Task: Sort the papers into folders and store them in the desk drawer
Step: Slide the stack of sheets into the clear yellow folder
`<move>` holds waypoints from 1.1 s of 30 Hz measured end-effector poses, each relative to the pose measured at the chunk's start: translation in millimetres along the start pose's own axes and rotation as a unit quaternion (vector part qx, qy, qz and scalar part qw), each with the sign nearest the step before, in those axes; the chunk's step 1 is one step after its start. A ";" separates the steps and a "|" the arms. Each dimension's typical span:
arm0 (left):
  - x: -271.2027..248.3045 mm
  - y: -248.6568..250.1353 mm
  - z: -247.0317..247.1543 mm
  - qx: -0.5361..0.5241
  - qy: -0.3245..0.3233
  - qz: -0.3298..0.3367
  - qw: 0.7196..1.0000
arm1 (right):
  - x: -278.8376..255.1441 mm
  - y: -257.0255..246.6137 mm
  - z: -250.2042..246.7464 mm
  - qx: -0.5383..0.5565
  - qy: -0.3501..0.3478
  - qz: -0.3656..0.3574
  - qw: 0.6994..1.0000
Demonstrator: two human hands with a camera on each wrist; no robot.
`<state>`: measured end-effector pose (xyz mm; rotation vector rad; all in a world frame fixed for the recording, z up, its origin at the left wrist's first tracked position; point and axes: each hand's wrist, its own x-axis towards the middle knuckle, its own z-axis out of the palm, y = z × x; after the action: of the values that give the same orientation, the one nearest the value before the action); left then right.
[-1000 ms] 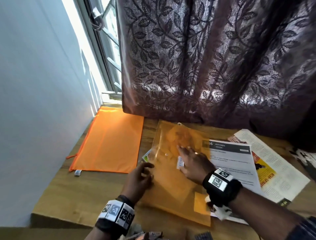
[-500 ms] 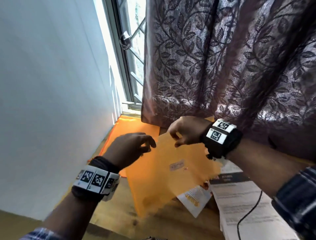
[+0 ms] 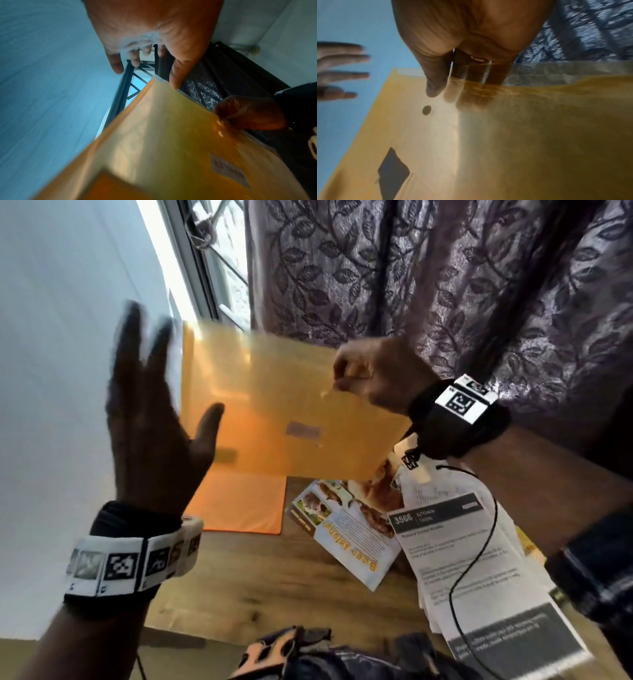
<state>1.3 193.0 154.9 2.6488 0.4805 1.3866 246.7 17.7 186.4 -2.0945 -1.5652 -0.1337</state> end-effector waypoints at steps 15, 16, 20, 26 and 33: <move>-123.8 -36.6 100.5 -0.179 -0.272 -0.359 0.874 | -135.3 0.3 171.4 0.358 -0.015 0.465 0.810; -130.9 -41.0 107.6 -0.181 -0.289 -0.372 0.863 | -139.4 -1.8 184.9 0.306 -0.041 0.468 0.828; -152.9 -54.7 124.8 -0.176 -0.347 -0.388 0.835 | -148.4 -11.0 212.6 0.128 -0.076 0.501 0.853; -157.4 -68.7 130.5 -0.157 -0.350 -0.373 0.845 | -143.0 -15.3 219.1 0.092 -0.063 0.497 0.861; -143.2 -76.3 128.4 -0.098 -0.314 -0.292 0.898 | -148.6 -14.8 206.3 0.133 -0.056 0.516 0.844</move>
<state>12.8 223.7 -49.4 2.3030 0.8803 0.3546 138.5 -13.9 -42.0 -2.4209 -0.2903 0.5592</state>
